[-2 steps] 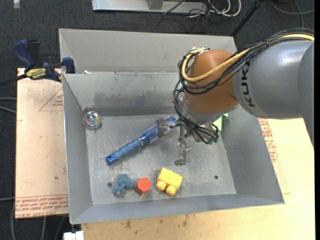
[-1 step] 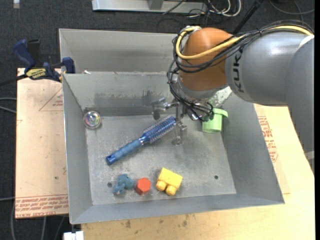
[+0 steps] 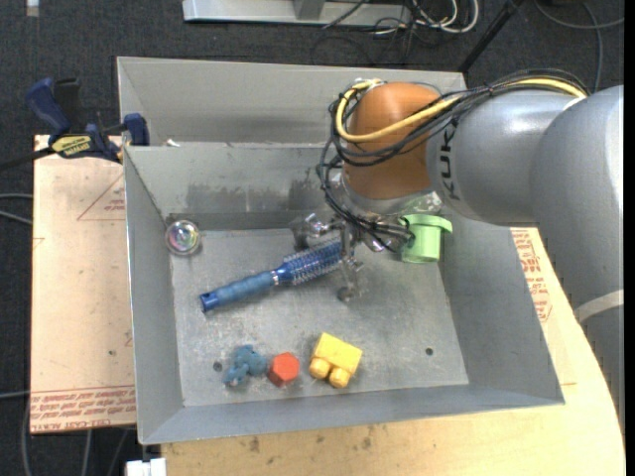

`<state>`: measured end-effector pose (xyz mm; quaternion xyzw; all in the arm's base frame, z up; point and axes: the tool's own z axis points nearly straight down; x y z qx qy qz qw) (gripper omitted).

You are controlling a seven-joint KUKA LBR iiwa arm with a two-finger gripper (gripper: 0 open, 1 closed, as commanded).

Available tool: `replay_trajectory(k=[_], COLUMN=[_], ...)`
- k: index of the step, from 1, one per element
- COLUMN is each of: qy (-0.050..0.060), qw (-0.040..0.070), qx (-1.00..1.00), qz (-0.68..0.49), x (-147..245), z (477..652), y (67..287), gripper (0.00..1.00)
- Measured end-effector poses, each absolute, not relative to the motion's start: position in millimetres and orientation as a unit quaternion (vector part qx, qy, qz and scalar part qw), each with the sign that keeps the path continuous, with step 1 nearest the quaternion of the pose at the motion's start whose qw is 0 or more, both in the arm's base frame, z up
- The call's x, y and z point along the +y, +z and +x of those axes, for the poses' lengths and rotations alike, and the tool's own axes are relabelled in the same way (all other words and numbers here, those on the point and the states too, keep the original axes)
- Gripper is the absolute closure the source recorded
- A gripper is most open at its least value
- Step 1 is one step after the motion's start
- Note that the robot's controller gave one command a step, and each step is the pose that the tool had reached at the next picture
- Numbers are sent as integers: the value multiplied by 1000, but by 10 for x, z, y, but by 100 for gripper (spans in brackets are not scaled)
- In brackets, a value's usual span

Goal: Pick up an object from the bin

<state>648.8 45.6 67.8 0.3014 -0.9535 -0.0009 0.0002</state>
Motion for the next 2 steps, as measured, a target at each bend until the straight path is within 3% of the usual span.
replay_trajectory(k=[1,2], qy=[-1,1], qw=[-1,-5], qx=[-954,-948], qz=[301,318], x=[454,409], z=[6494,6086], y=[696,2097], gripper=[100,100])
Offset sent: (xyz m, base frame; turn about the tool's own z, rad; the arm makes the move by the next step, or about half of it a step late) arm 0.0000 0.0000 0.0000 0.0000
